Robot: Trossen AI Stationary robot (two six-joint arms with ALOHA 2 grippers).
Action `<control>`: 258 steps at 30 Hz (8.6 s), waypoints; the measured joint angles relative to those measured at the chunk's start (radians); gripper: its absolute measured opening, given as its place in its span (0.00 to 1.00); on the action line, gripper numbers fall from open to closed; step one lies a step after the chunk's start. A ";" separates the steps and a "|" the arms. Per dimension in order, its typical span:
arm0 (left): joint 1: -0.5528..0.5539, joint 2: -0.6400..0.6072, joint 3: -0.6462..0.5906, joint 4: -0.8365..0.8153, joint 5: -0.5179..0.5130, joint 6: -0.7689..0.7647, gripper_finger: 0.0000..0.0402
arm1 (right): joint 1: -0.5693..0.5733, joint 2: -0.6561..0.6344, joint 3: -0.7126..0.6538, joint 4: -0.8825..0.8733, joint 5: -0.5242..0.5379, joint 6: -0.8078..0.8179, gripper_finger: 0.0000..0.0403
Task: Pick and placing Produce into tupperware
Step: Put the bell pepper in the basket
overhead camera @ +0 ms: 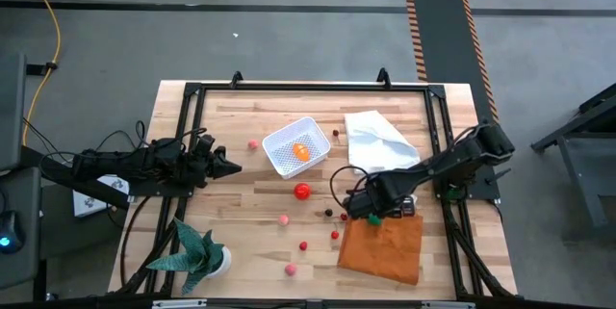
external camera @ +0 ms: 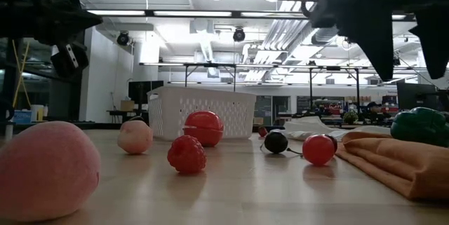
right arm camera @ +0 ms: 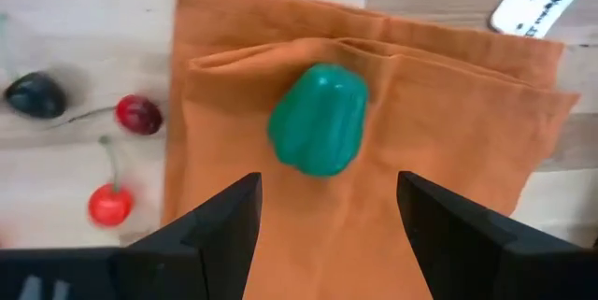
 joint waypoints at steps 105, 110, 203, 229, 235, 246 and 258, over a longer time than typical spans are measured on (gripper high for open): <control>0.000 0.000 0.000 0.000 0.001 -0.005 0.00 | 0.025 -0.002 -0.083 0.186 0.088 0.120 0.54; 0.000 0.000 0.000 0.000 0.001 -0.005 0.00 | -0.023 -0.002 0.002 0.126 0.145 0.007 0.54; 0.000 0.062 0.000 -0.006 -0.120 -0.145 0.00 | -0.649 0.184 0.249 0.634 -0.155 -1.396 0.54; -0.001 0.087 0.000 -0.007 -0.112 -0.146 0.00 | -0.687 0.267 0.249 0.678 -0.190 -1.389 0.54; 0.000 0.092 0.000 -0.008 -0.108 -0.144 0.00 | -0.678 0.289 0.249 0.681 -0.194 -1.387 0.54; 0.000 0.092 0.000 -0.007 -0.108 -0.144 0.00 | -0.671 0.293 0.249 0.682 -0.208 -1.397 0.54; 0.000 0.092 0.000 -0.008 -0.108 -0.144 0.00 | -0.671 0.293 0.249 0.692 -0.208 -1.422 0.54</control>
